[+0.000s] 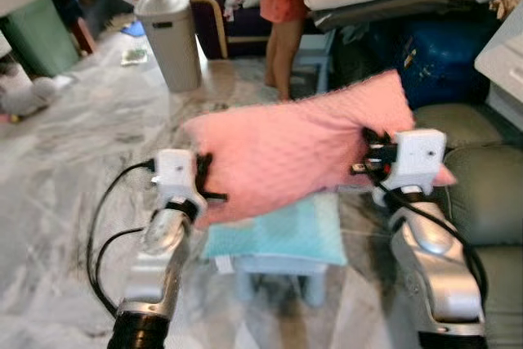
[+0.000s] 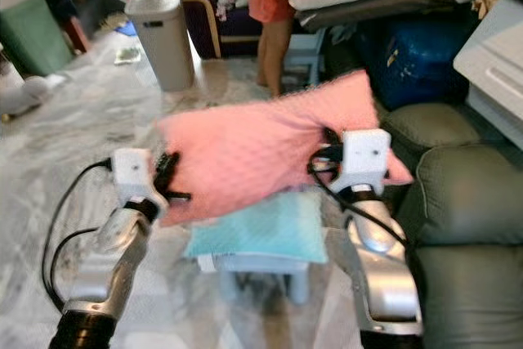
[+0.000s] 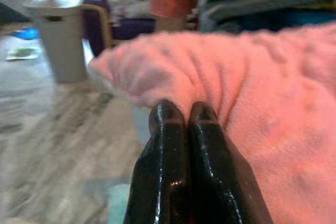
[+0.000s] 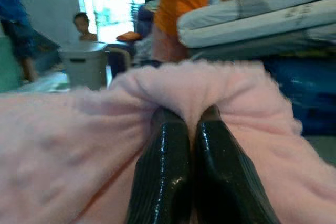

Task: Move the pillow to the sofa

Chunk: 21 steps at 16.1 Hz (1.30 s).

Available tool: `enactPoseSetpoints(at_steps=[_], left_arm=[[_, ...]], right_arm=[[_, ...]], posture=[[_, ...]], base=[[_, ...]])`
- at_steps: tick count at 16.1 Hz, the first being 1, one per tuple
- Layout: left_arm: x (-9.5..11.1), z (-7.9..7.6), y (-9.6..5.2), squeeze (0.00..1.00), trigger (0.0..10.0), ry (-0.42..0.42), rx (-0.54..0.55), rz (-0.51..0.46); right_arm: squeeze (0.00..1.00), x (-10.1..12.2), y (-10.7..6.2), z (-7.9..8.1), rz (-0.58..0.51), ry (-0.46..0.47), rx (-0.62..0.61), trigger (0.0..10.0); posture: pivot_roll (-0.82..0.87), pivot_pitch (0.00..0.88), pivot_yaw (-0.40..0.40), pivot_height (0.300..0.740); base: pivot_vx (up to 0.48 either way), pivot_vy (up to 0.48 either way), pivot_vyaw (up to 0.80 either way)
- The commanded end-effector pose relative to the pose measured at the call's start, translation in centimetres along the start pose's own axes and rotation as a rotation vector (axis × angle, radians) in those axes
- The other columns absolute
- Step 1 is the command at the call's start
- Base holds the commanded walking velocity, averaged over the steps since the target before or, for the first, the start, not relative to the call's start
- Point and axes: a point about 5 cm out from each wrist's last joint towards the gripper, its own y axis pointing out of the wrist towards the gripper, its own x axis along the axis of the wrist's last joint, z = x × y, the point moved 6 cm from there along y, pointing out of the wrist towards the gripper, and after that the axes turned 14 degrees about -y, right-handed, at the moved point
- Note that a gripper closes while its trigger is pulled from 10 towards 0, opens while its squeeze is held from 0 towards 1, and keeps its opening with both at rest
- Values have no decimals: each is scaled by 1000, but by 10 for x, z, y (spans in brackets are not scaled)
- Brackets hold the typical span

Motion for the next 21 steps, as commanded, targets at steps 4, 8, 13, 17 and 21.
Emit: enactPoseSetpoints(at_steps=[4, 8, 13, 17, 21], left_arm=[[3, -4, 6, 0, 10000, -2, -31, 14], [5, -12, 13, 0, 10000, -53, -73, 28], [10, -15, 17, 0, 10000, -81, -93, 5], [6, -18, 15, 0, 10000, -89, -128, 30], [3, -19, 15, 0, 10000, -101, -137, 41]], right_arm=[[0, 10, 2, 0, -24, 9, -4, 10000], [0, 12, 3, -2, -30, 4, -12, 10000], [0, 12, 3, -4, -30, 4, -20, 10000], [0, 12, 2, -5, -29, 6, -23, 10000], [0, 12, 2, -4, -28, 4, -19, 10000]], posture=[[-190, 46, 61, 740], [-198, 41, 67, 740], [-204, 40, 73, 740], [-209, 44, 78, 740], [-209, 45, 77, 740]], base=[[0, 0, -200], [0, 0, -800], [0, 0, -800], [0, 0, -800], [0, 0, -800]])
